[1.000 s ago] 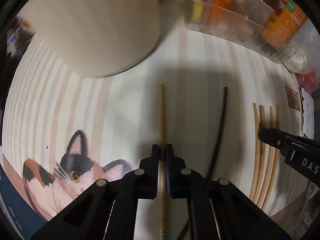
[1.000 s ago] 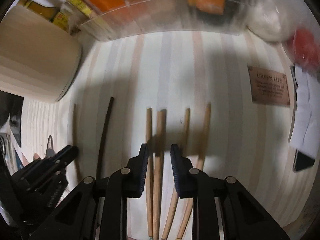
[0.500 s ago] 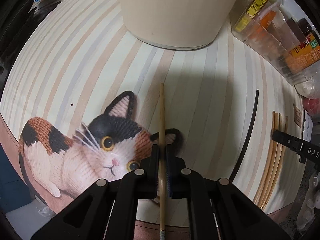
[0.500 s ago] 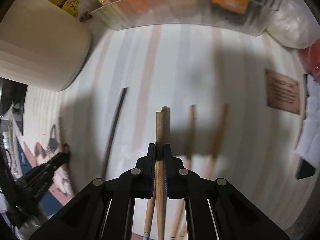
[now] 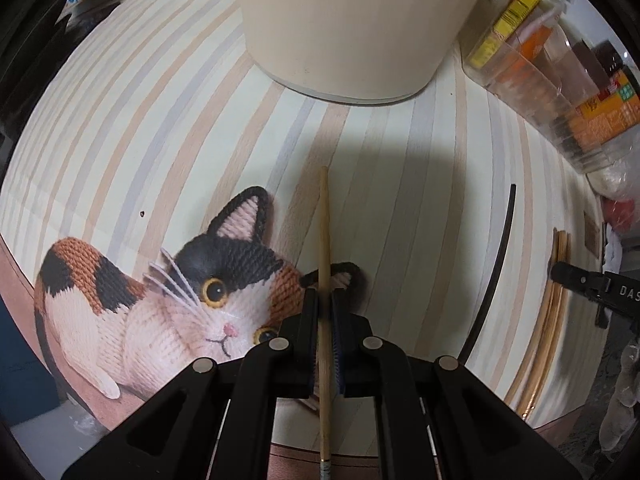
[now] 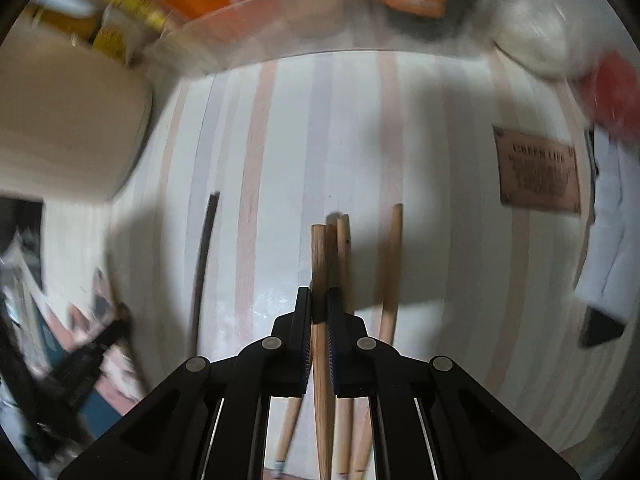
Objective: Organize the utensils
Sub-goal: 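Grasp a wooden chopstick with the left tool while the right tool grasps another wooden chopstick, then lift both wooden chopsticks and lower them into the beige holder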
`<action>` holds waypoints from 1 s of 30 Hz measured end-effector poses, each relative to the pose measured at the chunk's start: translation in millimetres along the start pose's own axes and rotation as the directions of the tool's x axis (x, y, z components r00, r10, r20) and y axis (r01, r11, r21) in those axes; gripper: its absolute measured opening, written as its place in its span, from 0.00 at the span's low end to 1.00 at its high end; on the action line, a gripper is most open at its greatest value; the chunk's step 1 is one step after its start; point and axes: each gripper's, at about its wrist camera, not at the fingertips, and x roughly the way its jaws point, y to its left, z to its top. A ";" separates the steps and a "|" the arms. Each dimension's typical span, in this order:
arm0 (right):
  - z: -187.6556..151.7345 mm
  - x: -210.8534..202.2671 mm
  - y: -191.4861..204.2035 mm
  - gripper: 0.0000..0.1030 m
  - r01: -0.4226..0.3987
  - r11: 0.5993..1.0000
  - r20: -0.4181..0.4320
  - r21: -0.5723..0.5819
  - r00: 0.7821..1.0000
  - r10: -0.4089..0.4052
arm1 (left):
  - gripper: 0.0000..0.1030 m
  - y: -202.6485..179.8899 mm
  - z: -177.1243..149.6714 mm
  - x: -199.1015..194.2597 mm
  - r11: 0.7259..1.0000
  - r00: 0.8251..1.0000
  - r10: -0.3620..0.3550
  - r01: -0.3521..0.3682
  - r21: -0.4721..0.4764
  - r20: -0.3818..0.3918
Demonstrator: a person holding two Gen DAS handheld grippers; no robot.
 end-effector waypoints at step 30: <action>-4.0 19.4 93.0 0.08 0.288 0.895 0.001 -0.340 0.952 -0.306 | 0.05 -2.1 5.7 -12.9 0.999 0.999 0.041 -0.041 0.003 0.003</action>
